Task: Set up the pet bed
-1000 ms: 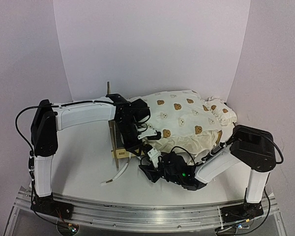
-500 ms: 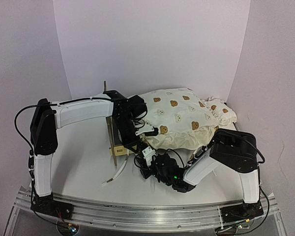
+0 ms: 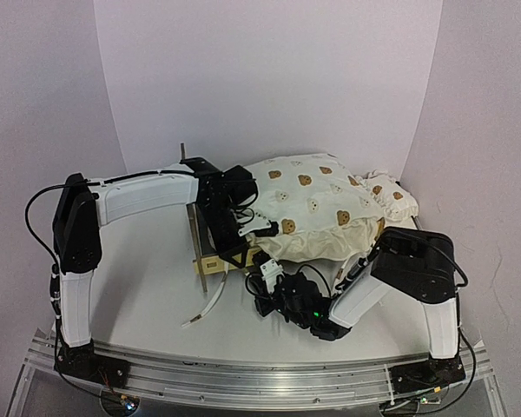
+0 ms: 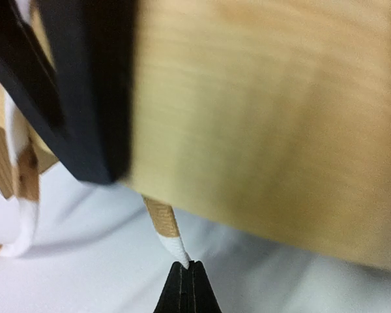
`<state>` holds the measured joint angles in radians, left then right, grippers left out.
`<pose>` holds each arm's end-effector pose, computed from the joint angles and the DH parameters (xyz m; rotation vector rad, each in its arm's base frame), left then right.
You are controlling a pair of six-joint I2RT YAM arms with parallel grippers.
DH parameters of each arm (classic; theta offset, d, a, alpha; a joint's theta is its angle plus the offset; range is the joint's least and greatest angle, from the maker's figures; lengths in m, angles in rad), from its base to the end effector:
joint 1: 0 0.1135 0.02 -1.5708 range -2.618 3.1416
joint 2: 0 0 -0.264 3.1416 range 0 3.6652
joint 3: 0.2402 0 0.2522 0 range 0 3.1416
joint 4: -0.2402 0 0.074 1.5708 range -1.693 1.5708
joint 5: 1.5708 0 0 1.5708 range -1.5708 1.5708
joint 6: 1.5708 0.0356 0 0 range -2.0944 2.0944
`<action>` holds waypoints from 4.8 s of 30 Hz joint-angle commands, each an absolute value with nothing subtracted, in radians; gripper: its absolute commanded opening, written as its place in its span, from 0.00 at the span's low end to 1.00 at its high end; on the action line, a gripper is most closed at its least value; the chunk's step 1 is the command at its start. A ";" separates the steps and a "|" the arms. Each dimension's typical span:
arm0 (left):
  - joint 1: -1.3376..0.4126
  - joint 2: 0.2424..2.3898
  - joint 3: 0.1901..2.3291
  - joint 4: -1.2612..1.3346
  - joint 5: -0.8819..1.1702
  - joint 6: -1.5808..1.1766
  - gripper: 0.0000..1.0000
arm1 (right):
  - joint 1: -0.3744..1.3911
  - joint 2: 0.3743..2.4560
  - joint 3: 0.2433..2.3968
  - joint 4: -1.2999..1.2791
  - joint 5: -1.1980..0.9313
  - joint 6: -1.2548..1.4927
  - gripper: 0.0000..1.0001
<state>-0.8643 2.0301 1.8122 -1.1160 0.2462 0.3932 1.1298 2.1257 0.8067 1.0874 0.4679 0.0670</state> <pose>0.2626 -0.3210 0.2503 1.7629 2.3506 -0.4351 0.1772 0.3379 0.0913 -0.6081 1.6925 0.4401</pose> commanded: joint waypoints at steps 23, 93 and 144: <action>-0.830 1.927 1.592 -0.761 0.107 0.508 0.45 | 1.149 1.927 0.854 0.537 0.278 0.204 0.00; -0.936 1.283 0.713 -0.199 0.380 0.755 0.18 | 1.082 1.778 1.098 0.209 -0.386 0.394 0.00; -0.899 1.357 0.773 -0.304 -0.026 -0.141 0.00 | 1.089 2.108 1.202 0.533 0.308 0.681 0.06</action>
